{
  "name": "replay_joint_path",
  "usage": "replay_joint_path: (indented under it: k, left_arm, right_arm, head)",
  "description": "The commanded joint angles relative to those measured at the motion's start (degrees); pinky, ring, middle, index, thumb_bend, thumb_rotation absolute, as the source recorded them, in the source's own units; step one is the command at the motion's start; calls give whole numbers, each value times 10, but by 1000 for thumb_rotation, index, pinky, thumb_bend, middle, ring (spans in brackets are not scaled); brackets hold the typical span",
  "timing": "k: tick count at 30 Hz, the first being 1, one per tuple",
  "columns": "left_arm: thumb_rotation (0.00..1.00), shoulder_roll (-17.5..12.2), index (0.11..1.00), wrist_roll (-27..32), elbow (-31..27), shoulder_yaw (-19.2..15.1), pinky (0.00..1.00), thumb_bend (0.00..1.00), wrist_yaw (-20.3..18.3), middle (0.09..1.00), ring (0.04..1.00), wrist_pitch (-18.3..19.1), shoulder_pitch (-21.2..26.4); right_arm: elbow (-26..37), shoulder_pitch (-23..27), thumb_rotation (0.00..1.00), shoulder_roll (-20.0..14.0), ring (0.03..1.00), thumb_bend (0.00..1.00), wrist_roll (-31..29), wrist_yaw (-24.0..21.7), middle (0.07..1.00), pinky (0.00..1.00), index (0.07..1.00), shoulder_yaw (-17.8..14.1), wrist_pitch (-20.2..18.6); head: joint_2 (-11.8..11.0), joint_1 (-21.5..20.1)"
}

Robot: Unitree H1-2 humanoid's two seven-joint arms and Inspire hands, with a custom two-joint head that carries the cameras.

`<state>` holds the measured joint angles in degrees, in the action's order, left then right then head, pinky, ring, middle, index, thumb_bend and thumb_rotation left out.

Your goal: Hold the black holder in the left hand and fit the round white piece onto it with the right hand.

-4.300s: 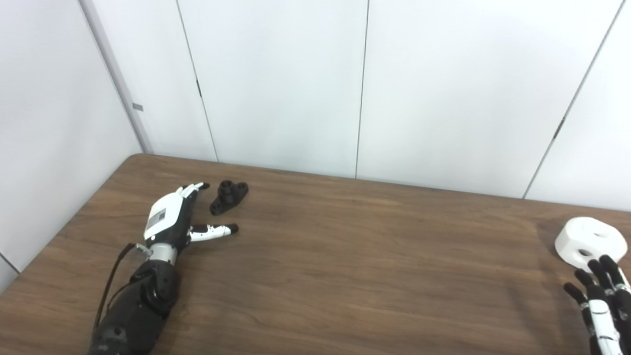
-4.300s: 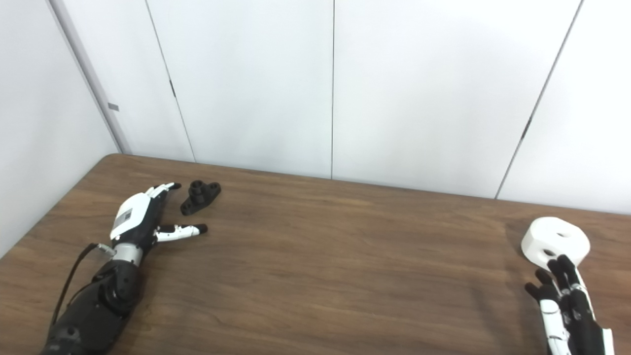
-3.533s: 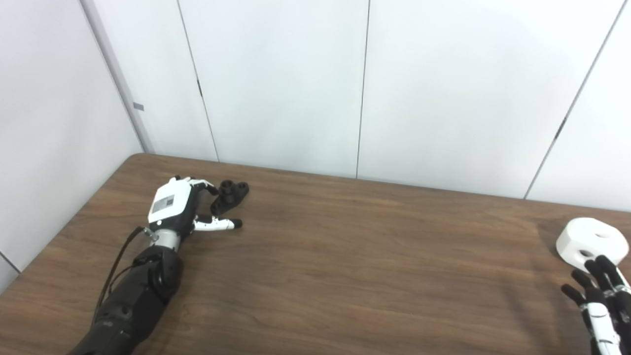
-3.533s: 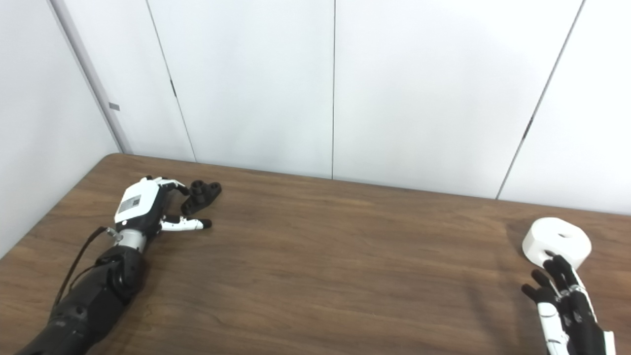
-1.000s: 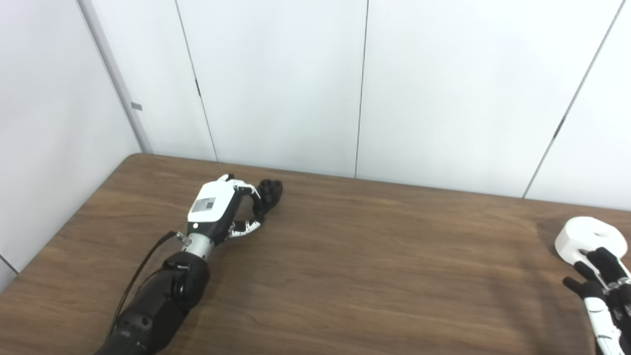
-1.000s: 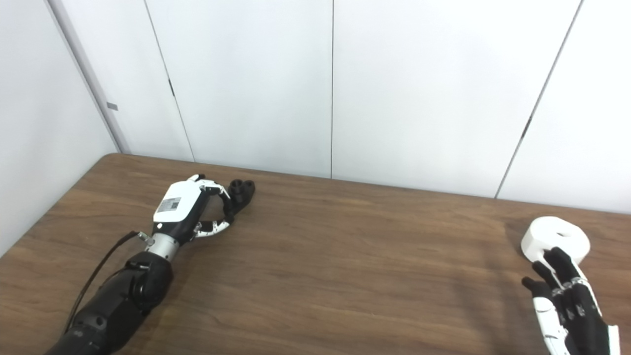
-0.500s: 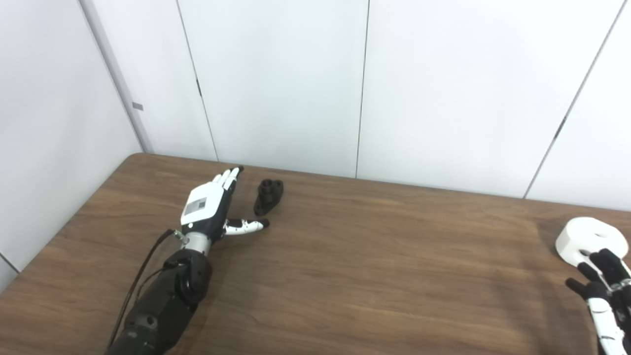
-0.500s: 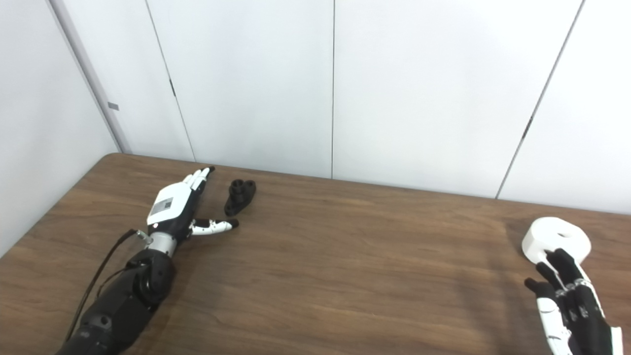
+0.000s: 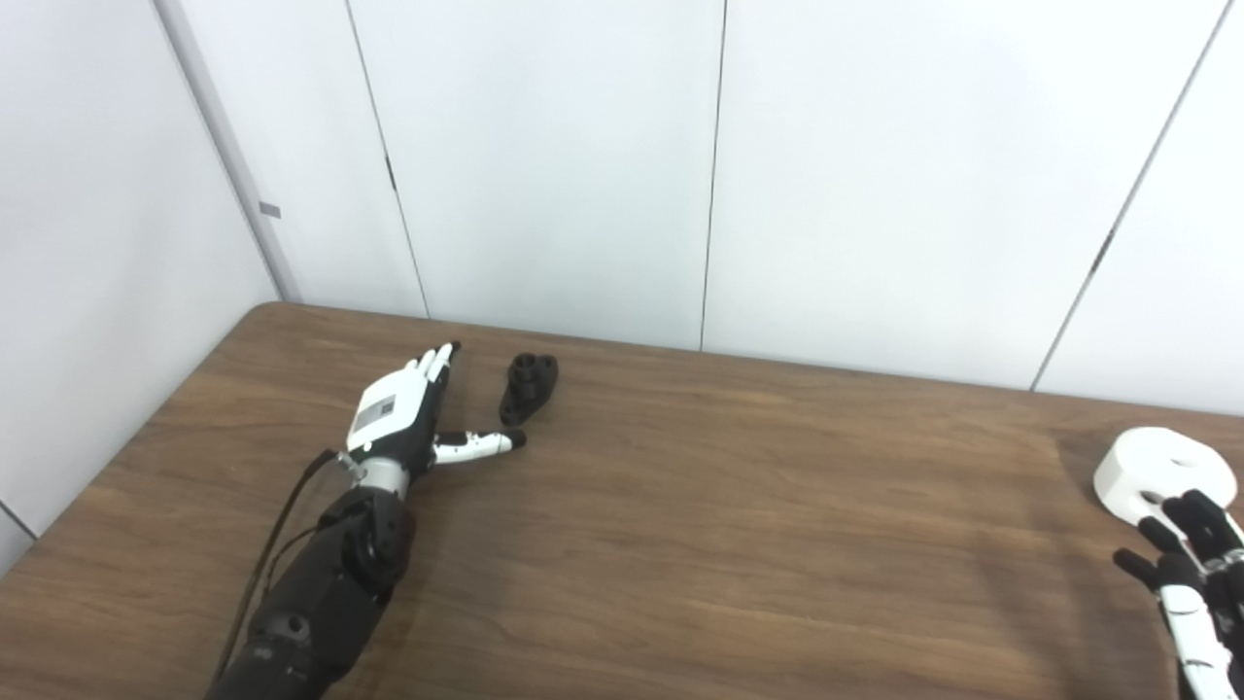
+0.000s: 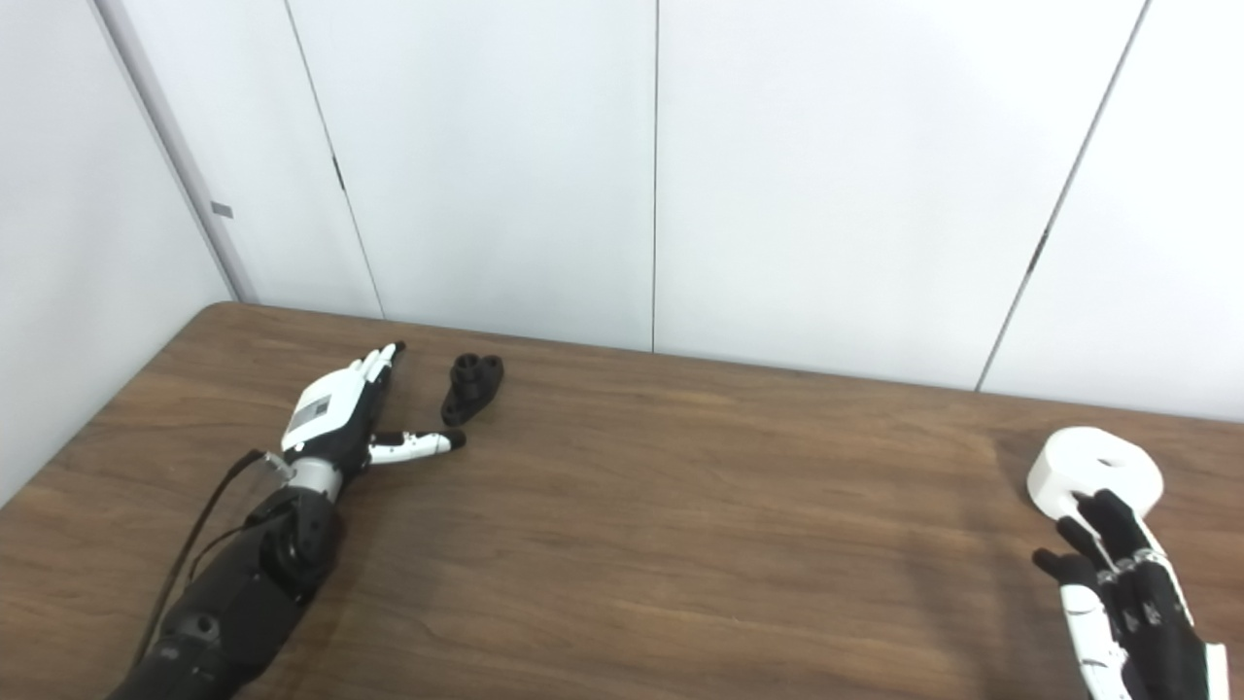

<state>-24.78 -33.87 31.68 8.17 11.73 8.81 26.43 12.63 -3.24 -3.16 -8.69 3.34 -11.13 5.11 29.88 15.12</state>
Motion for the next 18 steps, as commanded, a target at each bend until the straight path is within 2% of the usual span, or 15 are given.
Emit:
replay_joint_path:
  k: [1, 5, 8, 13, 18]
  left_arm:
    - [545, -2, 941, -5, -9, 6, 963, 1000, -12, 991, 1000, 18, 26]
    - [531, 2, 920, -12, 5, 23, 963, 1000, -14, 981, 1000, 25, 42]
    - [563, 5, 907, -17, 21, 36, 983, 1000, -15, 979, 1000, 30, 54]
    - [632, 8, 891, -29, 38, 56, 1000, 1000, -26, 989, 1000, 59, 72]
    - [621, 12, 891, -26, 46, 64, 1000, 1000, -23, 992, 1000, 66, 79]
  right_arm:
    - [12, 12, 473, 2, 824, 306, 3, 1, 849, 716, 821, 1, 24]
    - [16, 10, 464, 3, 815, 313, 6, 3, 841, 702, 813, 0, 23]
    - [21, 8, 469, 5, 810, 334, 7, 5, 835, 692, 806, 0, 18]
    - [34, 4, 482, 11, 808, 349, 3, 10, 834, 689, 803, 2, 6]
    - [35, 6, 467, 14, 812, 354, 5, 12, 839, 701, 807, 1, 7]
  head:
    - [1, 0]
    - [4, -1]
    - [7, -5]
    - [11, -11]
    - [16, -14]
